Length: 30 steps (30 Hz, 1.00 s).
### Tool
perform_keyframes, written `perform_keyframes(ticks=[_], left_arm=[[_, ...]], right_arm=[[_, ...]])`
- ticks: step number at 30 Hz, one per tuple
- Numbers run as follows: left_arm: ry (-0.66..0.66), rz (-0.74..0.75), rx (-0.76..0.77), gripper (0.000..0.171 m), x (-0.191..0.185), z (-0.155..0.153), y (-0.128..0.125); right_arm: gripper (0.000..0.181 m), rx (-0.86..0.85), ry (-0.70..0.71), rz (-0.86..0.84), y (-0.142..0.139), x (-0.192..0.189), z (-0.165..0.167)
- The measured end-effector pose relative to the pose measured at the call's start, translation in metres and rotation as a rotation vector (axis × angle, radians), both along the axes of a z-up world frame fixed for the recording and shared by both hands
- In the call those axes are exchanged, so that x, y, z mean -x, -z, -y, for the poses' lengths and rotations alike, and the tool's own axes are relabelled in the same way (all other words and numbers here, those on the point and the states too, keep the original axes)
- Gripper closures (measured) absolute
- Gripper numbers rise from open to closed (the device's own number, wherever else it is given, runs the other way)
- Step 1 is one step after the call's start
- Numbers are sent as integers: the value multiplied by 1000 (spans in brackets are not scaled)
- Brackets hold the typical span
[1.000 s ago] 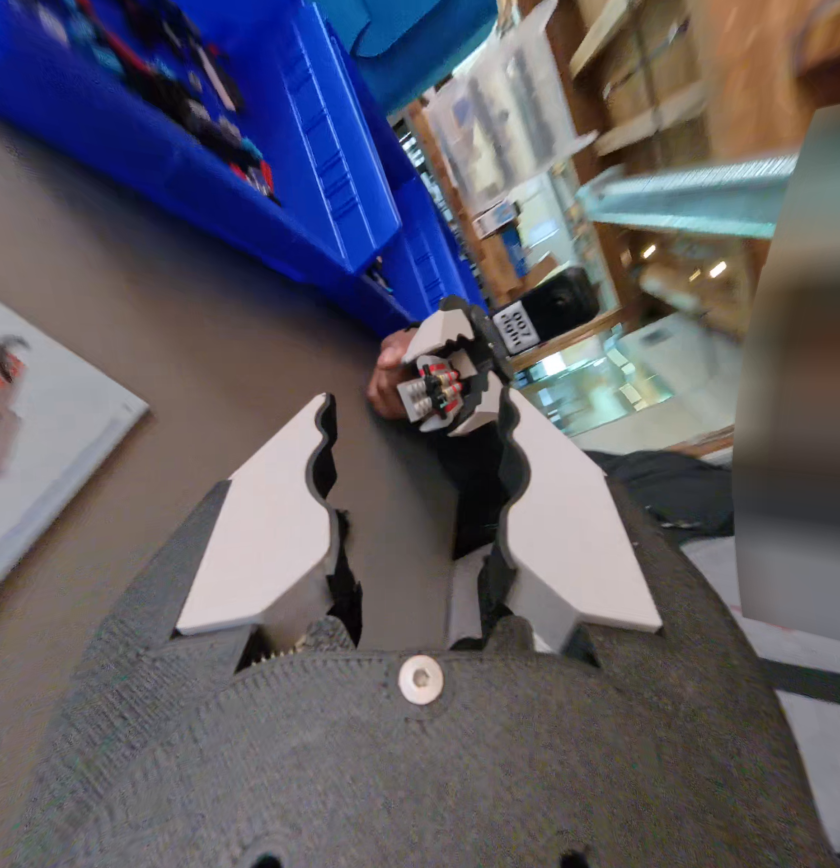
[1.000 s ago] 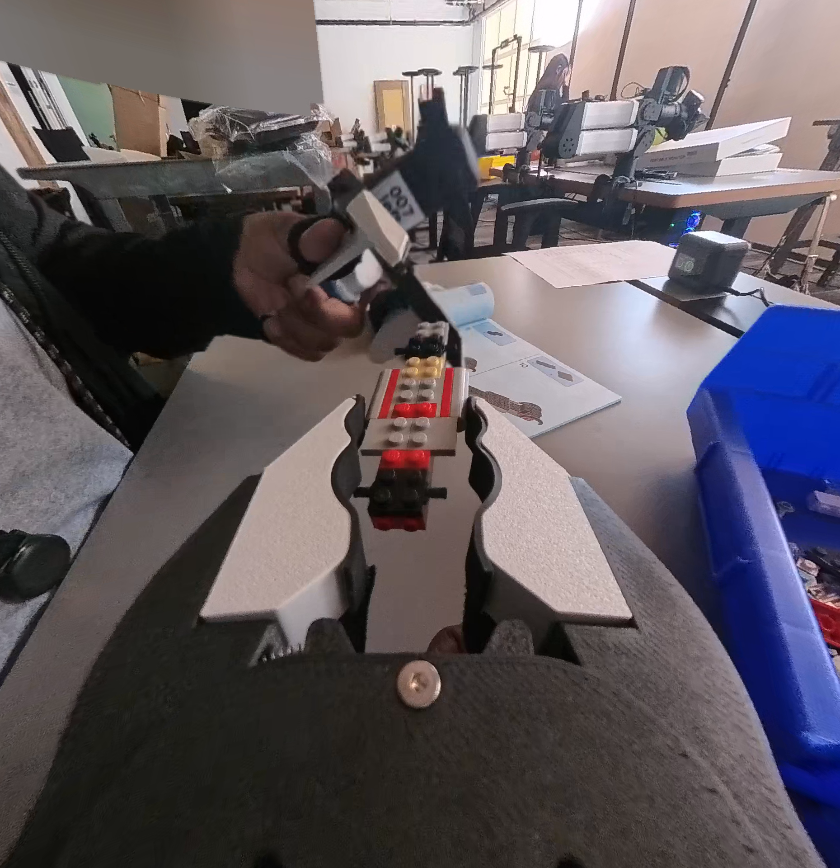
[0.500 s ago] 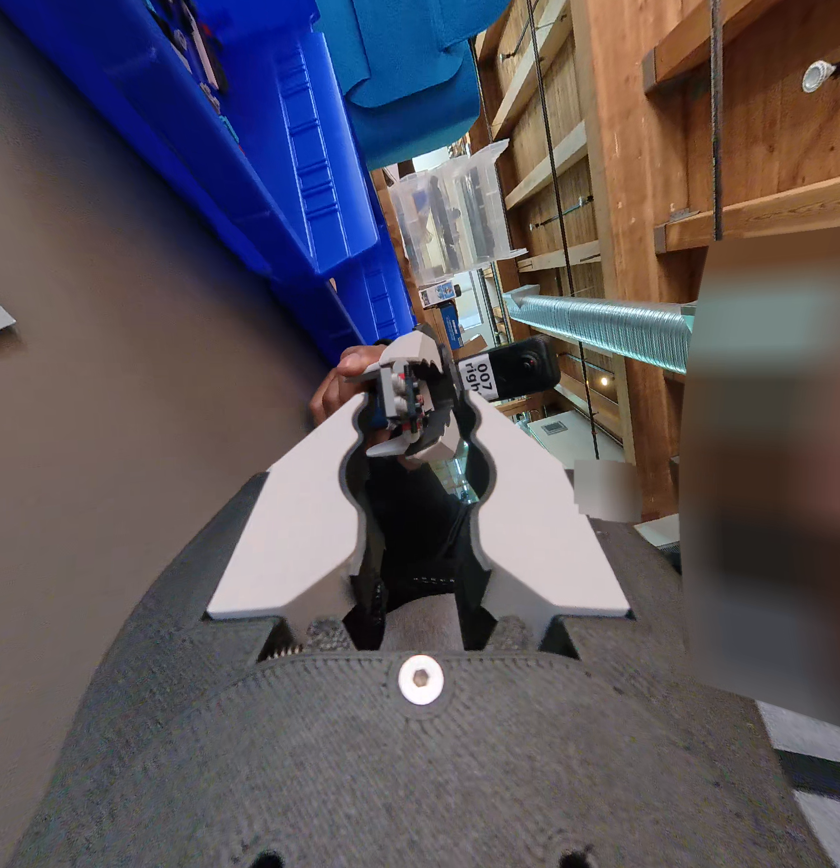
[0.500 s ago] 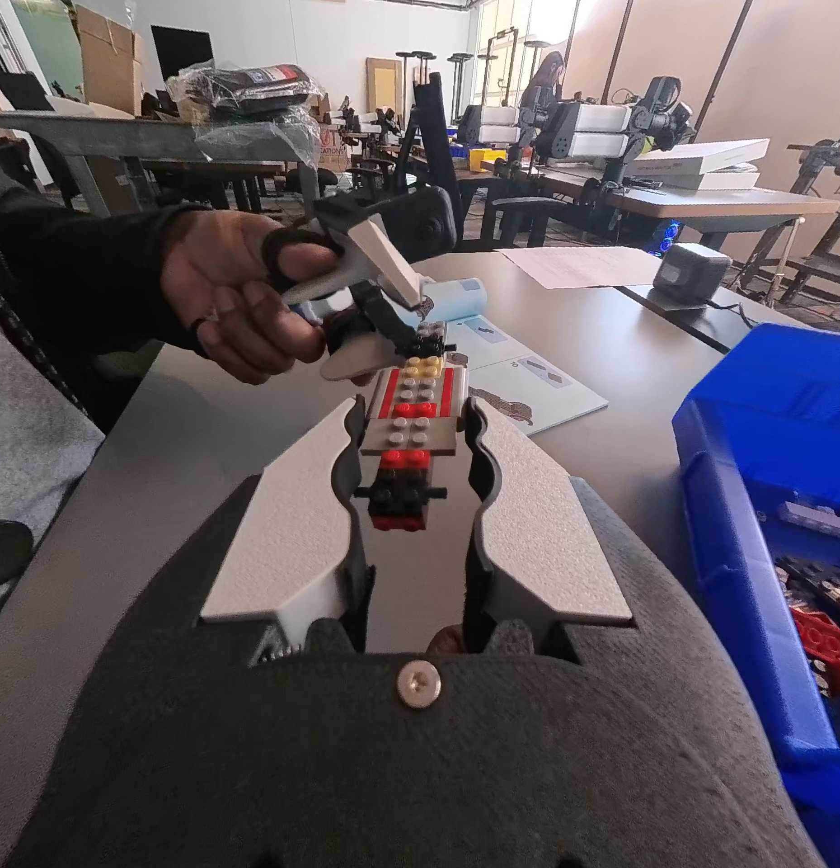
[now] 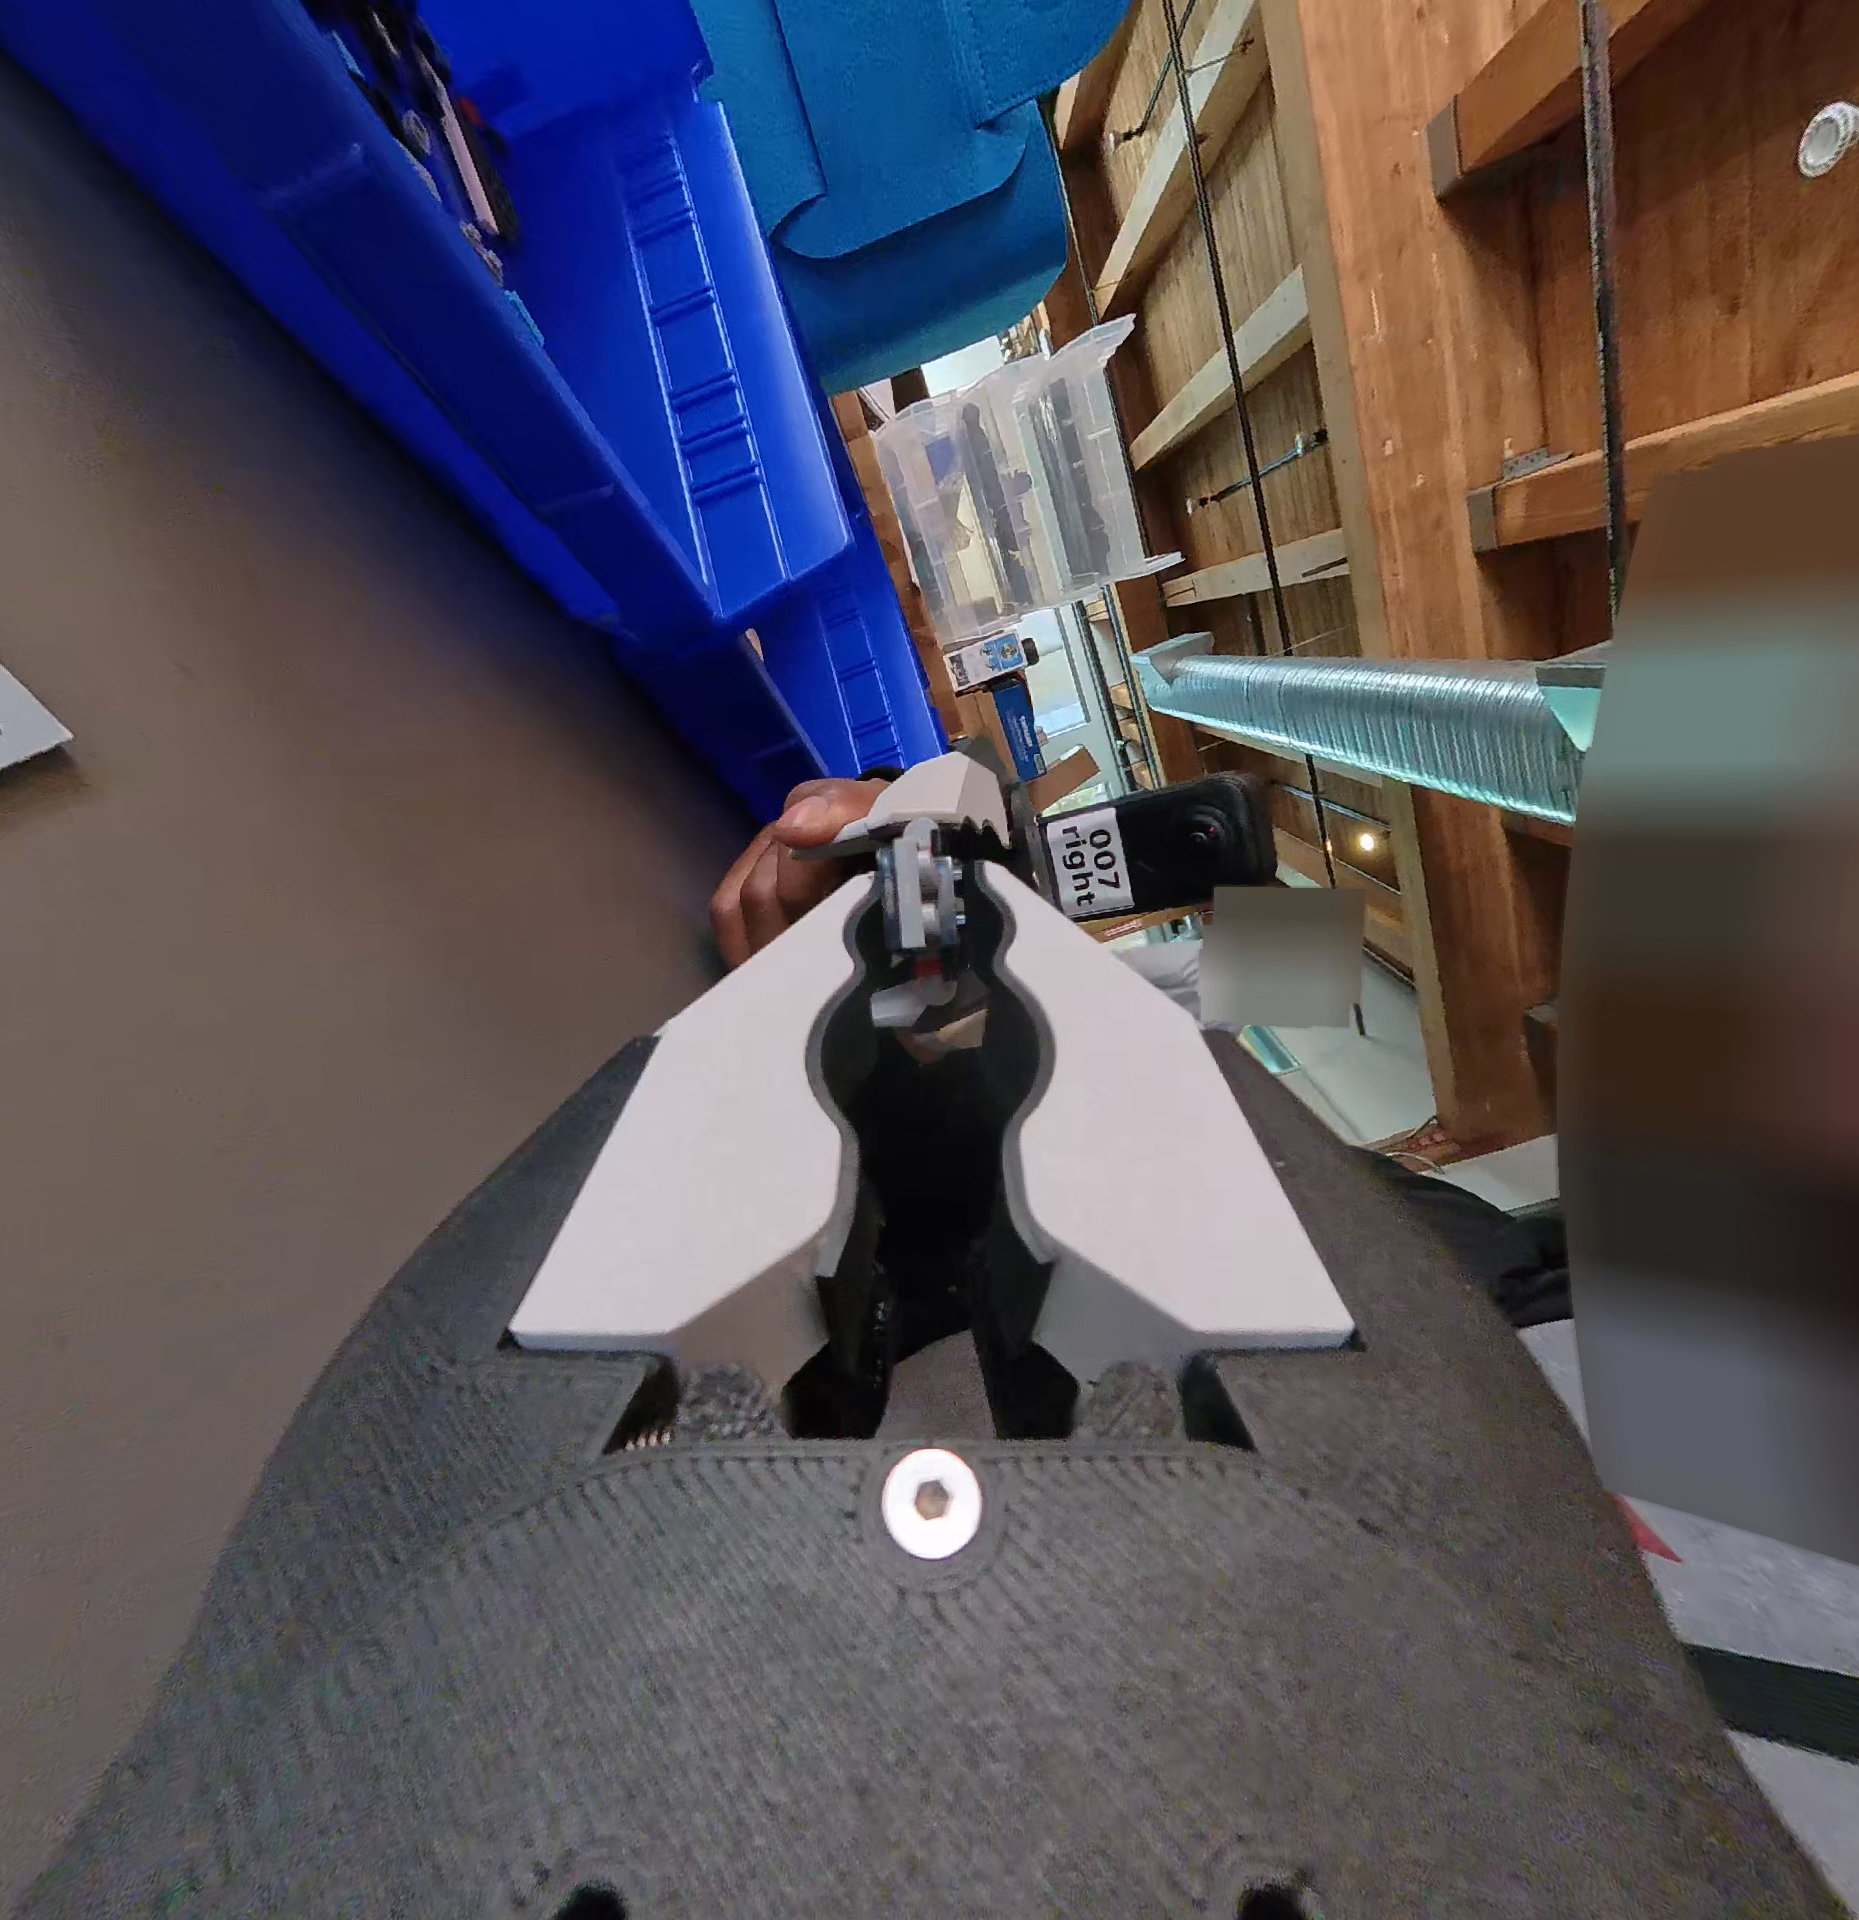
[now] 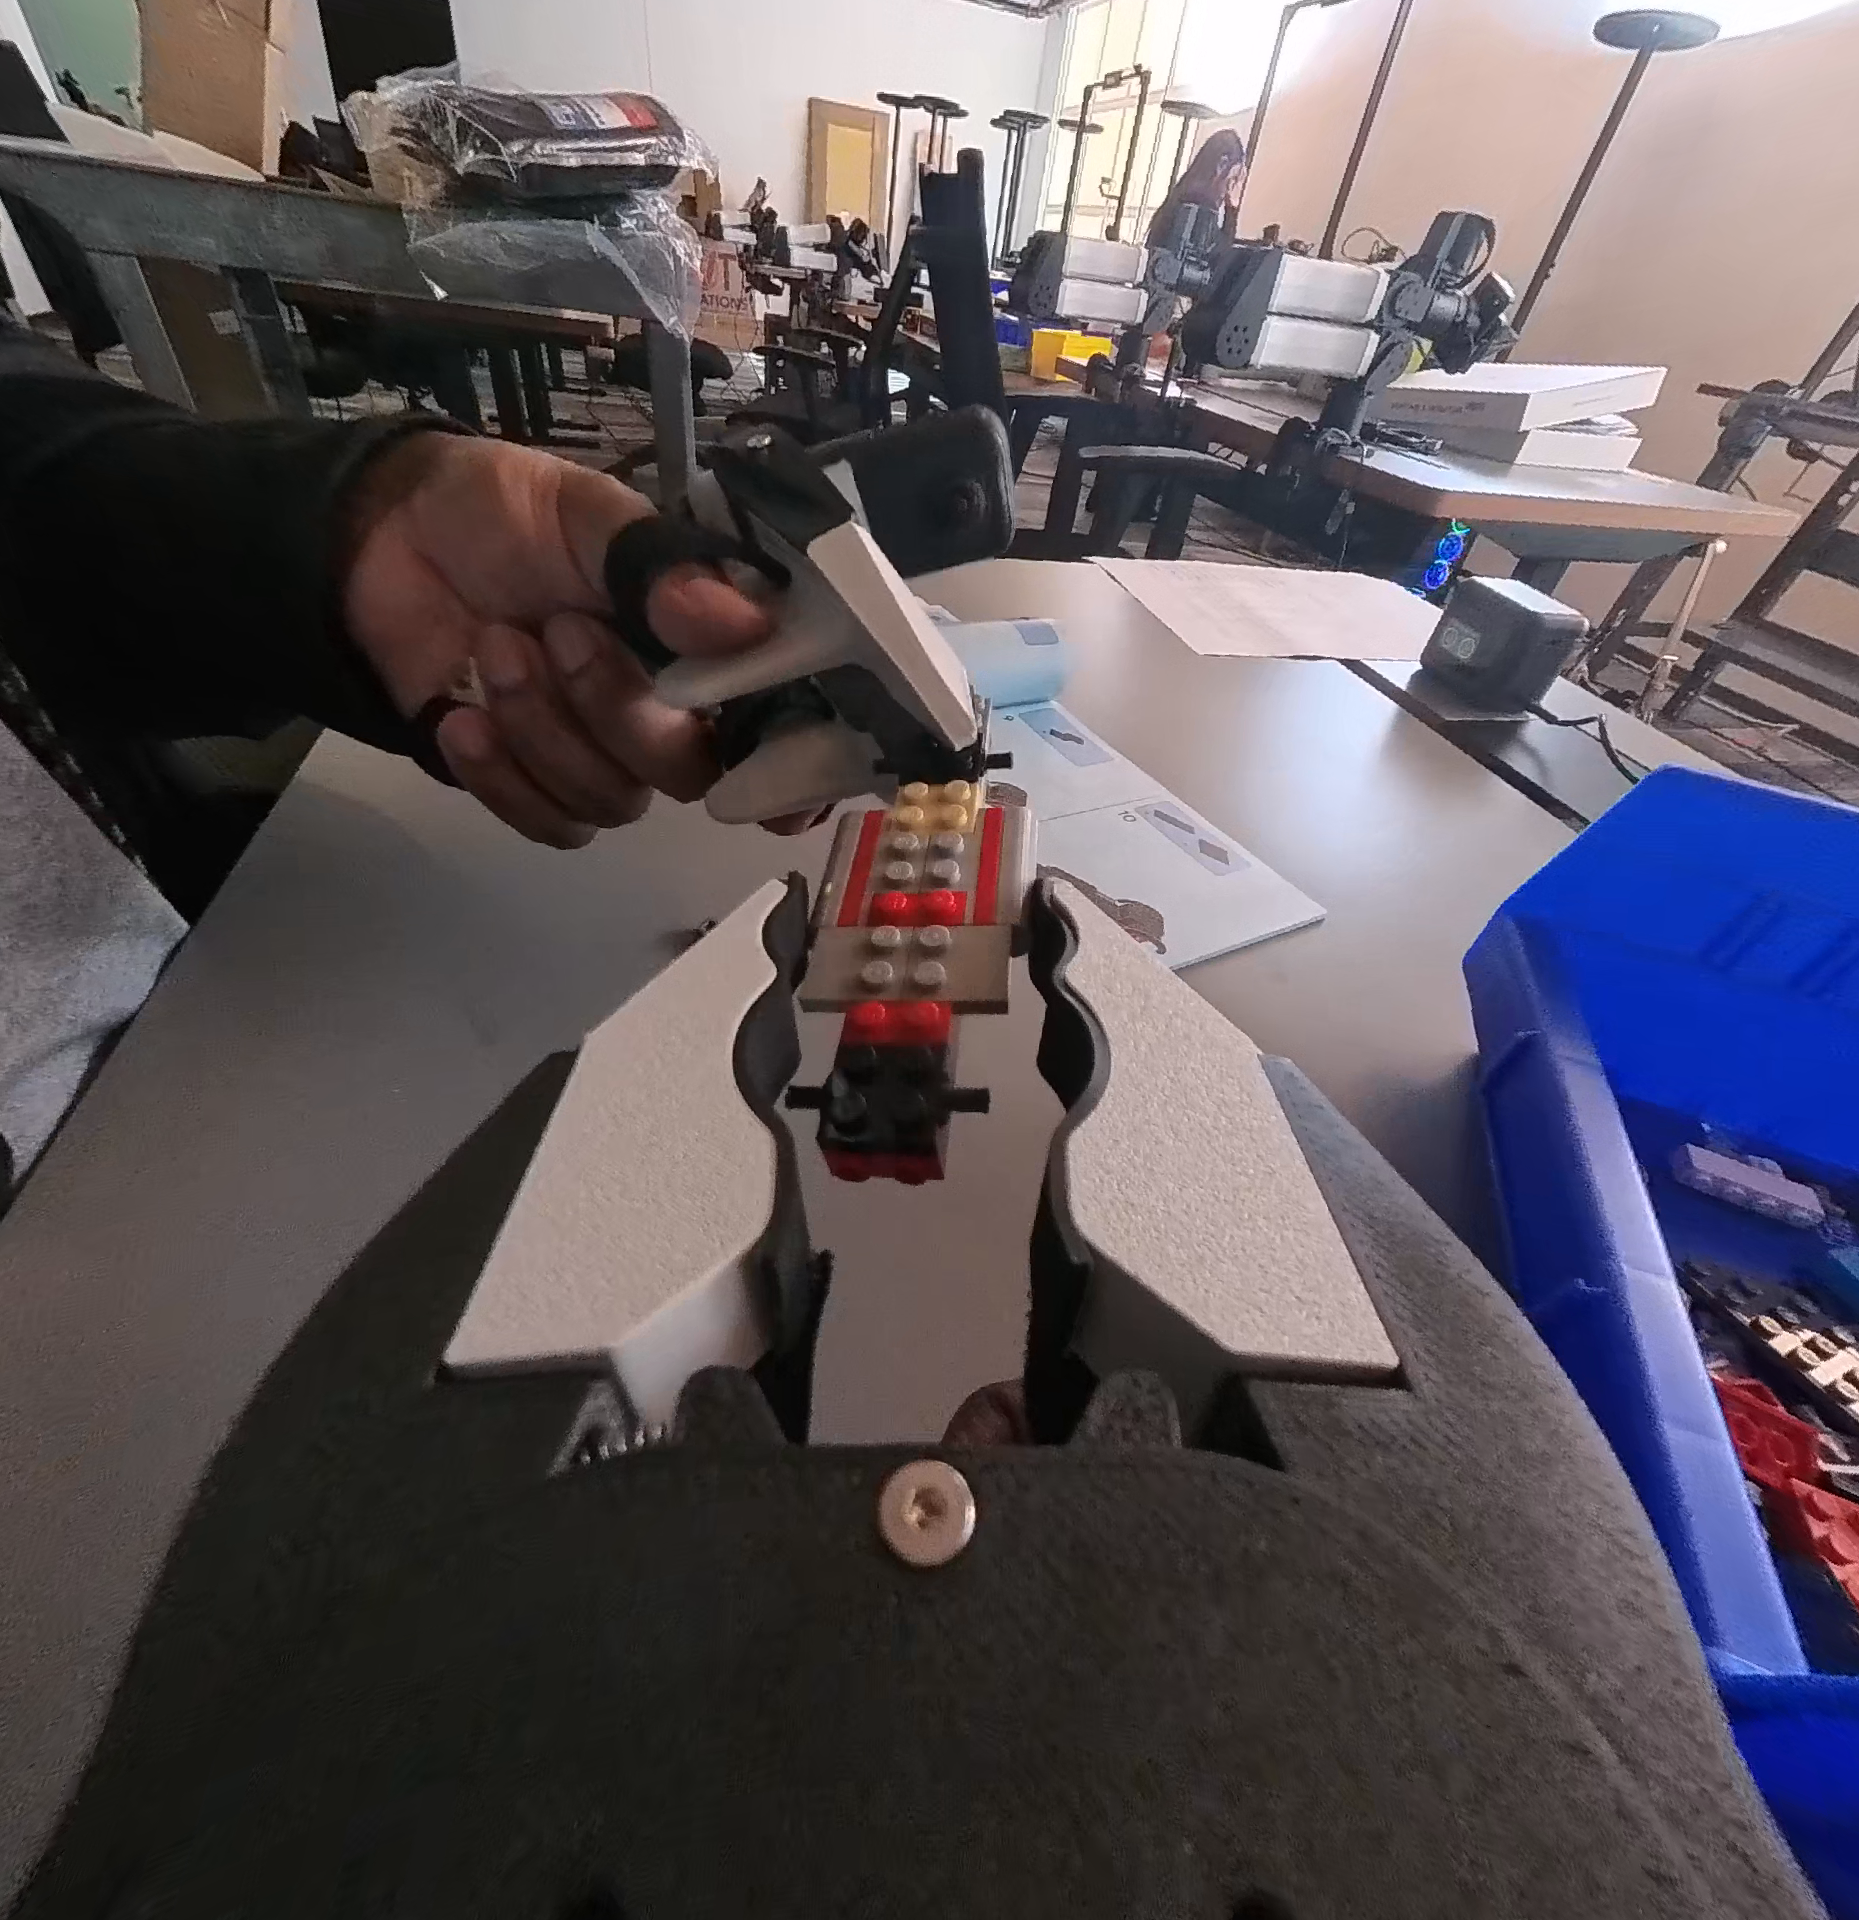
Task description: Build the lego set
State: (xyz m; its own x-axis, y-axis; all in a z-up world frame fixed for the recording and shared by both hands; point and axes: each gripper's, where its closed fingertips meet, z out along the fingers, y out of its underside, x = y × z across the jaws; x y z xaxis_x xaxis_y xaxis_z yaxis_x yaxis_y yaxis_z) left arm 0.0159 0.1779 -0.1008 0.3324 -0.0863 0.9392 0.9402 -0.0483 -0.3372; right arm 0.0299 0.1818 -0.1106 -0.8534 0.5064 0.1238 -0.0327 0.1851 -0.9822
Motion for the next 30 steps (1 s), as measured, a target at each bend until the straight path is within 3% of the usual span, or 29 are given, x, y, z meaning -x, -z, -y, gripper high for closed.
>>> perform_keyframes(ticks=[10,25,30], left_arm=[[-2,-93,29,160,-1,2,2],[11,-57,-15,159,0,1,-1],[16,-52,-55,142,-3,0,-7]], right_arm=[[136,-30,7,-29,2,0,2],[136,-46,34,-77,1,2,2],[136,-60,48,-113,-1,2,4]])
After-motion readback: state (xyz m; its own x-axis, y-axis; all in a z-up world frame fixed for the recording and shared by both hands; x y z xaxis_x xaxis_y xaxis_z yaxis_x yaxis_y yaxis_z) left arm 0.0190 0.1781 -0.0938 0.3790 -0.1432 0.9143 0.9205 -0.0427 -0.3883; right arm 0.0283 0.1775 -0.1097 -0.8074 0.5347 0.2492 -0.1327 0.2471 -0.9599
